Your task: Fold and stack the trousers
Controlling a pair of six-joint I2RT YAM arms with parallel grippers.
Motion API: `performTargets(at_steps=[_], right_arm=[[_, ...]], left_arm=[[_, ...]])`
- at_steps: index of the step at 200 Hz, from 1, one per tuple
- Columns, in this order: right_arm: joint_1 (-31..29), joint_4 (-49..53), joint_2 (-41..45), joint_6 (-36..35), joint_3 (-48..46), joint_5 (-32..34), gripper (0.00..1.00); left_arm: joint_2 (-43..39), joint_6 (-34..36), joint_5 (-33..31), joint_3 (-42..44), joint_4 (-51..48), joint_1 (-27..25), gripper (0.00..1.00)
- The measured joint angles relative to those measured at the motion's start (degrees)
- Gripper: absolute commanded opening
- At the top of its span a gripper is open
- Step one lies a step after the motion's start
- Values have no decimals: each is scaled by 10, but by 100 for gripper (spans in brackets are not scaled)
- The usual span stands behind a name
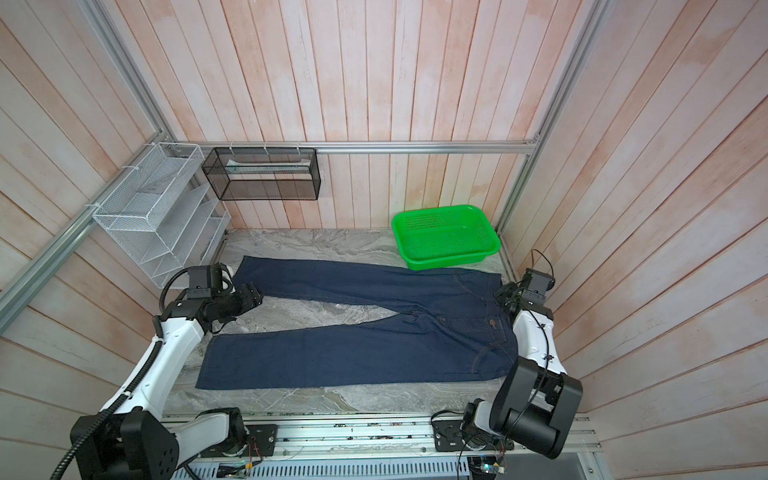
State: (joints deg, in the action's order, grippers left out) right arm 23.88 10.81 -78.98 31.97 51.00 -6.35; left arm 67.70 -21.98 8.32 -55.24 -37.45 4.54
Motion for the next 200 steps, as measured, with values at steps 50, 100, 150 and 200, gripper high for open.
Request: performTargets(at_steps=[50,100,150,200], right_arm=[[9,-104,-98,-81,21,-2,48],[44,-143,-206,-127,71,-42,48],[54,-163,-272,-142,136,-98,43],[41,-163,-320,-141,200,-143,21]], left_arm=[[10,3,-13,-64,8,2,79],[58,3,-10,-82,40,-3,80],[87,-2,5,-82,73,-11,80],[101,-3,18,-82,91,-12,80]])
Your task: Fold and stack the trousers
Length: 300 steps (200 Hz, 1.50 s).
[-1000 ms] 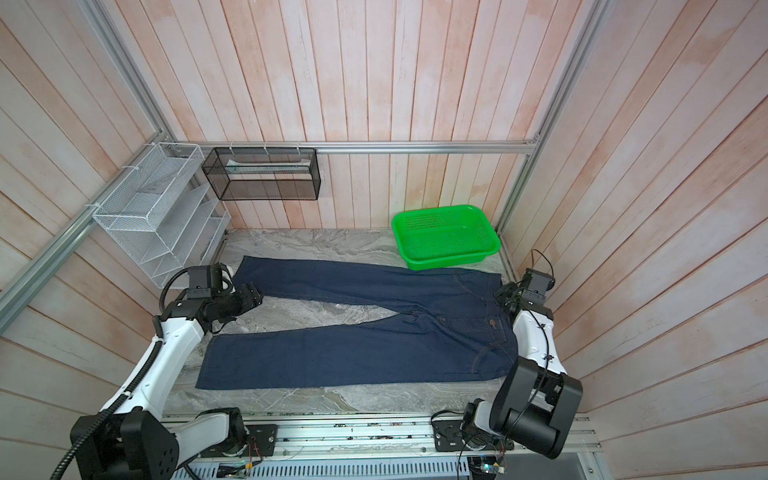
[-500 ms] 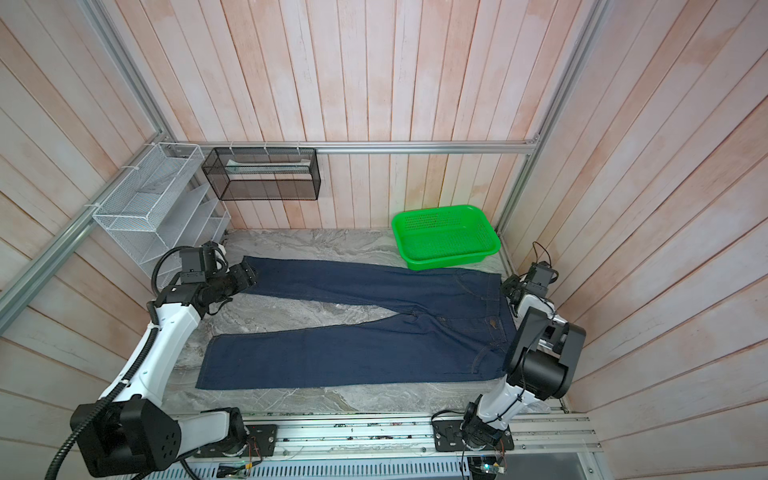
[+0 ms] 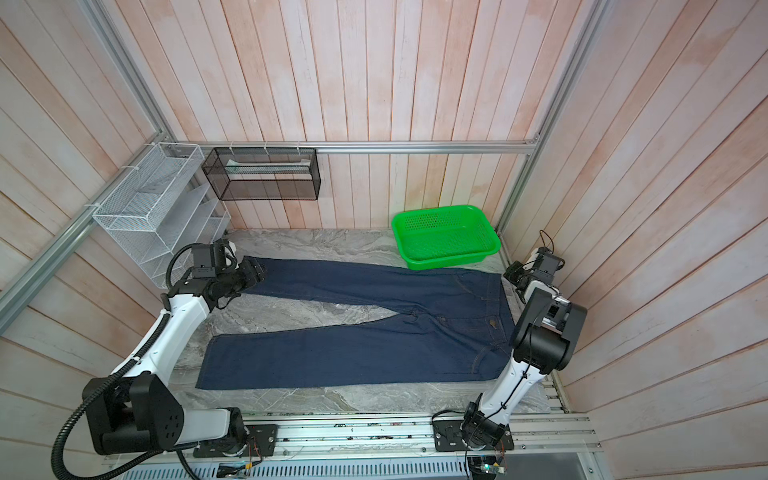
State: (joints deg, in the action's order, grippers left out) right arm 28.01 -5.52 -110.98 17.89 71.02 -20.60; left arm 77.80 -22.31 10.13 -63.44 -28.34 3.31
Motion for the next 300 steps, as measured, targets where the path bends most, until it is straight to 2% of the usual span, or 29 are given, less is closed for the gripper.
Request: performTargets(at_steps=[18,44,95,128,184,196,219,244,261,300], right_arm=[[-6,0,-17,0,12,-14,17],[-15,11,-38,1,23,-23,18],[-21,35,-57,3,23,-19,37],[-21,47,-57,3,23,-2,39],[-25,70,-57,1,16,-3,33],[-27,72,-57,1,16,-3,36],[-28,78,-57,1,16,-2,48],[-28,87,-57,-1,16,3,49],[-28,91,-57,-2,16,4,43],[-29,92,-67,-5,19,-10,15]], left_arm=[[0,0,1,0,3,0,80],[0,0,1,0,3,0,80],[0,0,2,0,4,0,80],[0,0,4,0,5,-1,81],[0,0,6,0,5,-4,81],[0,0,6,0,5,-4,81],[0,0,5,0,5,-4,81],[0,0,5,0,5,-4,81],[0,0,5,0,5,-4,81],[0,0,5,0,5,-4,81]])
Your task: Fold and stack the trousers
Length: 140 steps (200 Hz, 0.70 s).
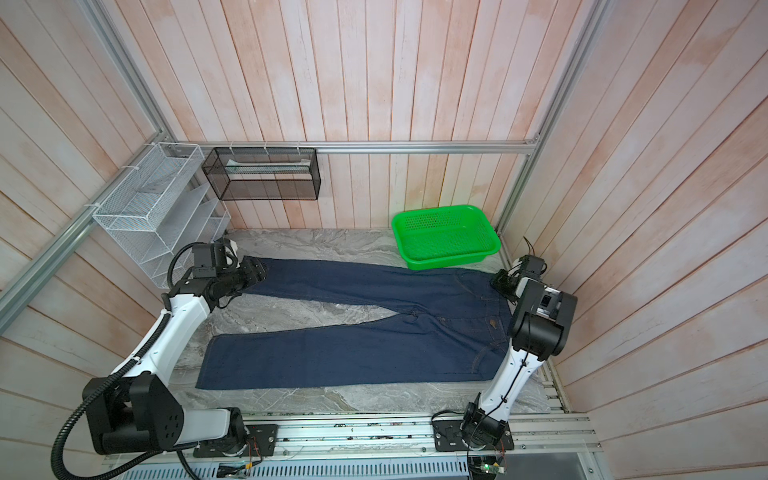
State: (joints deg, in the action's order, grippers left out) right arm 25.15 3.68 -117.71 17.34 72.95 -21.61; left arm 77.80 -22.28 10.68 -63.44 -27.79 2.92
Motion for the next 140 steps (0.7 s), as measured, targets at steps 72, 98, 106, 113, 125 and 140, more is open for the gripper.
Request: performTargets(at_steps=[72,98,106,113,125,140], right_arm=[[-11,34,18,-11,11,15,0],[-23,65,58,-32,40,54,0],[-27,71,69,-42,56,68,0],[-31,73,76,-48,68,77,0],[-37,75,79,-58,89,90,0],[-41,84,72,-72,111,102,0]], left_arm=[[0,0,0,0,0,-1,82],[0,0,-1,0,0,-1,82],[0,0,-1,0,0,-1,82],[0,0,-2,0,0,-1,82],[0,0,-2,0,0,-1,82],[0,0,-2,0,0,-1,82]])
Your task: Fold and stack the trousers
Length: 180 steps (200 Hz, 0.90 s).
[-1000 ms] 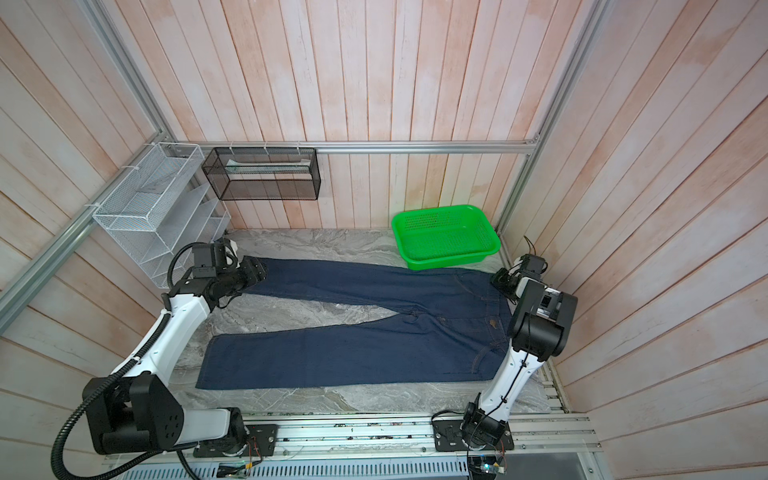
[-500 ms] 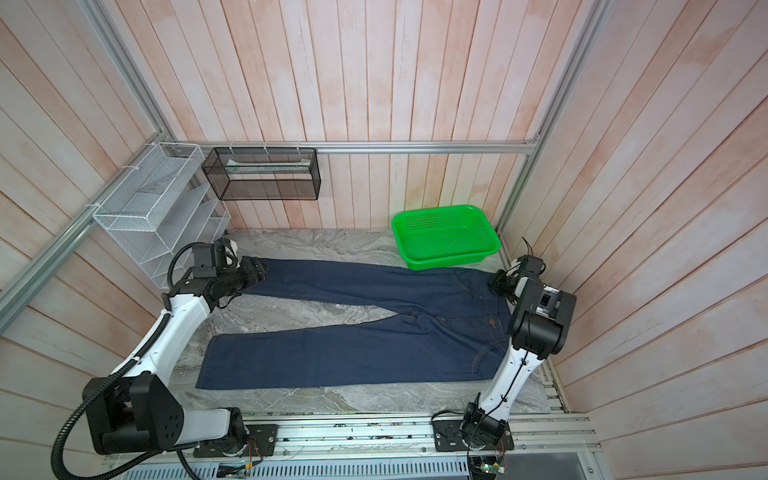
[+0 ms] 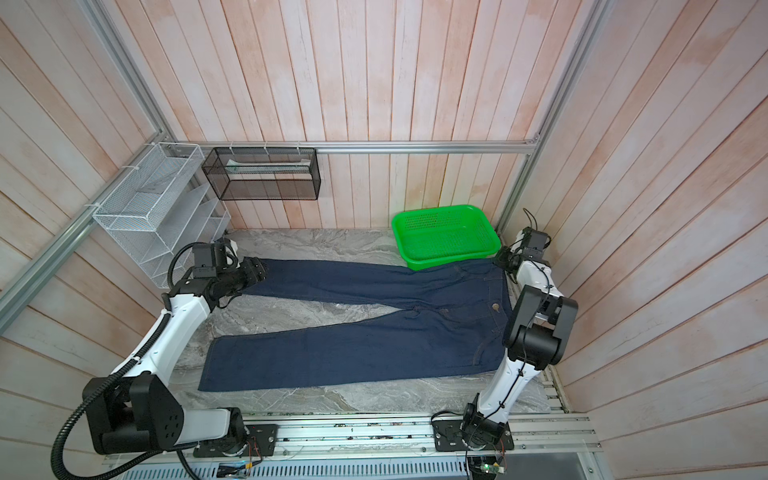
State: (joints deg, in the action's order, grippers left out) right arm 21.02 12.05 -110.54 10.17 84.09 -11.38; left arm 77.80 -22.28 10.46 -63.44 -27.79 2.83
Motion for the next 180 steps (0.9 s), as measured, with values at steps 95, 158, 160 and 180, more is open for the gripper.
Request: performTargets(at_steps=[95,158,160,180], right_arm=[[0,8,-68,-3,10,67,45],[0,-12,-105,8,66,63,47],[0,-12,-108,8,70,61,47],[0,-16,-146,10,102,48,47]], left_arm=[[1,0,-2,0,0,-4,82],[3,0,-4,0,0,-4,82],[3,0,-4,0,0,-4,82],[3,0,-5,0,-1,-4,82]])
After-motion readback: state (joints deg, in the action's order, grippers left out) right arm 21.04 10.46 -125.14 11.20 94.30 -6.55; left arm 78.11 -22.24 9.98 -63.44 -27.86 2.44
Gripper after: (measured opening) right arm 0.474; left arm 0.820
